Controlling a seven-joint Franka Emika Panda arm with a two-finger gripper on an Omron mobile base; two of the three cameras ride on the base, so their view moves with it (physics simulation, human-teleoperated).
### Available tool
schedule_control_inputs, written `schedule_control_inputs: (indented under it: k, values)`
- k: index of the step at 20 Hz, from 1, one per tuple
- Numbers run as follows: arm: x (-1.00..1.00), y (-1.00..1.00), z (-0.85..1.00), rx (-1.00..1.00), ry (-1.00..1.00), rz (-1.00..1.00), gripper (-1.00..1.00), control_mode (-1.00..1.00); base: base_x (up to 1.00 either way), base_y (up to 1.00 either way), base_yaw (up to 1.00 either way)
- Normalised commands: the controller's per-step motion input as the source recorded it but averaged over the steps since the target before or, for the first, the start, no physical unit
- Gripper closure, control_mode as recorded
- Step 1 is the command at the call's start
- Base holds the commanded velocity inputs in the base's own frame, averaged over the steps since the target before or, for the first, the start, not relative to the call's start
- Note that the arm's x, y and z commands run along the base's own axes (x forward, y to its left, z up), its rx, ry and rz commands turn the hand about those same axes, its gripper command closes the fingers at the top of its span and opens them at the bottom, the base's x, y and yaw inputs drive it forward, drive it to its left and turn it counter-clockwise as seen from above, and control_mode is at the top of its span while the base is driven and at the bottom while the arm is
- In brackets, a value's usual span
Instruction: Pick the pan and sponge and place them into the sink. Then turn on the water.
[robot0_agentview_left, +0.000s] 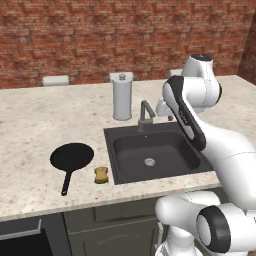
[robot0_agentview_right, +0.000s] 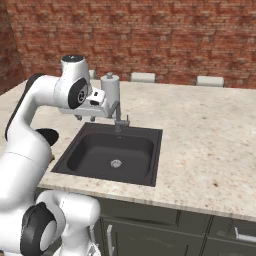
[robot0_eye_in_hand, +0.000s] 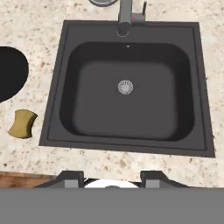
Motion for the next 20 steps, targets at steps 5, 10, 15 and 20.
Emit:
schedule_control_inputs:
  k: [5, 10, 15, 20]
  values:
    - [-0.48, 0.00, -0.04, -0.02, -0.01, 0.00, -1.00, -1.00, 0.00, 0.00, 0.00]
    - [-0.99, 0.84, -0.19, -0.02, 0.14, -0.02, -1.00, -1.00, 0.00, 0.00, 0.00]
    - [-0.68, 1.00, -0.02, -0.02, 0.21, -0.06, -1.00, -1.00, 0.00, 0.00, 0.00]
    - [-0.18, 1.00, -0.15, 0.00, 0.16, -0.07, -1.00, -1.00, 0.00, 0.00, 0.00]
